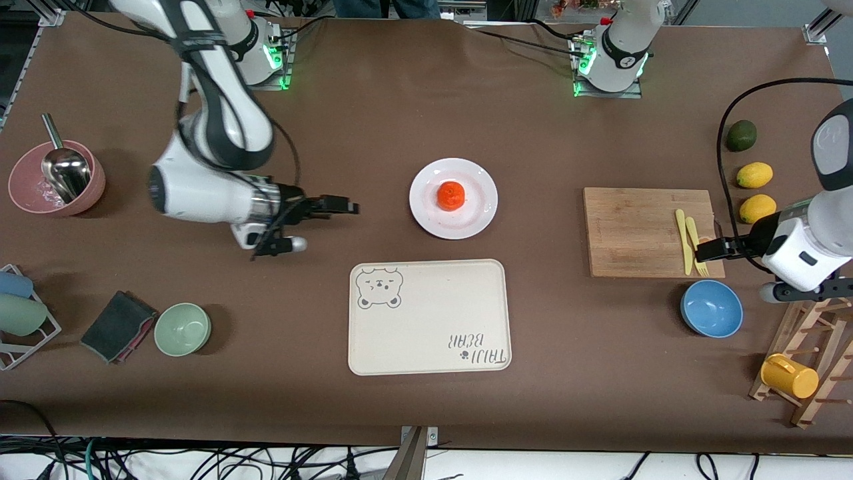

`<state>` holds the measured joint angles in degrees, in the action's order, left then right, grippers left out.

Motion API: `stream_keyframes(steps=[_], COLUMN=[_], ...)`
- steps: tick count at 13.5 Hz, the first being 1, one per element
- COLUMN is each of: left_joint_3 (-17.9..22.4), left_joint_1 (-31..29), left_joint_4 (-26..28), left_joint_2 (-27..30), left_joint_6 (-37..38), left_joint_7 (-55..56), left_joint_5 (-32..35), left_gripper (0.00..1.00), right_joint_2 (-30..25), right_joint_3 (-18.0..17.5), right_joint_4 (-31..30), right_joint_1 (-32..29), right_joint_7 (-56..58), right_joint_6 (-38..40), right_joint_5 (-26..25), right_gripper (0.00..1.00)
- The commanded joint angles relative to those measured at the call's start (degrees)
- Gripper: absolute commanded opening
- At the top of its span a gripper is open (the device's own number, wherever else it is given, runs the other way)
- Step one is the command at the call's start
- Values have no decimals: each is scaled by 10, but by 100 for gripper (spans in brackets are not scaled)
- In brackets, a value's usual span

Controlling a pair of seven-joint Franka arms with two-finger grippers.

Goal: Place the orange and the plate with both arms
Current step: 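Release the orange and raise the left gripper while the right gripper reaches the plate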

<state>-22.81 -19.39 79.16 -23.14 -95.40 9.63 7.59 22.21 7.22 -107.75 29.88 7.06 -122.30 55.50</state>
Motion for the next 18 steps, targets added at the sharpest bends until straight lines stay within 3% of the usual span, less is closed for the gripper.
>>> stream_keyframes(steps=[1,2,3,5,7,8,15,18], left_joint_3=[-4,8,46,166,188,189,190,190], left_joint_1=[-12,4,47,149,160,160,159,164], left_joint_4=[9,19,35,70,95,105,109,112], left_joint_2=[32,54,75,126,156,165,217,230], left_joint_6=[19,19,19,17,16,16,17,41], left_joint_7=[-13,-25,-27,-31,-76,-94,-87,-81], left_joint_5=[-13,-13,-13,-65,-88,-89,-88,-88], left_gripper=[100,100,100,100,100,100,100,100], right_joint_2=[38,55,76,111,135,147,173,173], right_joint_3=[5,5,4,1,-11,-17,-24,-24], right_joint_4=[-1,2,4,4,-1,-1,-1,0], right_joint_1=[57,75,87,97,99,100,117,122], right_joint_7=[15,29,63,180,316,352,405,415], right_joint_6=[-91,-126,-144,-145,-141,-141,-140,-140], right_joint_5=[90,109,136,269,385,414,428,428], right_gripper=[100,100,100,100,100,100,99,65])
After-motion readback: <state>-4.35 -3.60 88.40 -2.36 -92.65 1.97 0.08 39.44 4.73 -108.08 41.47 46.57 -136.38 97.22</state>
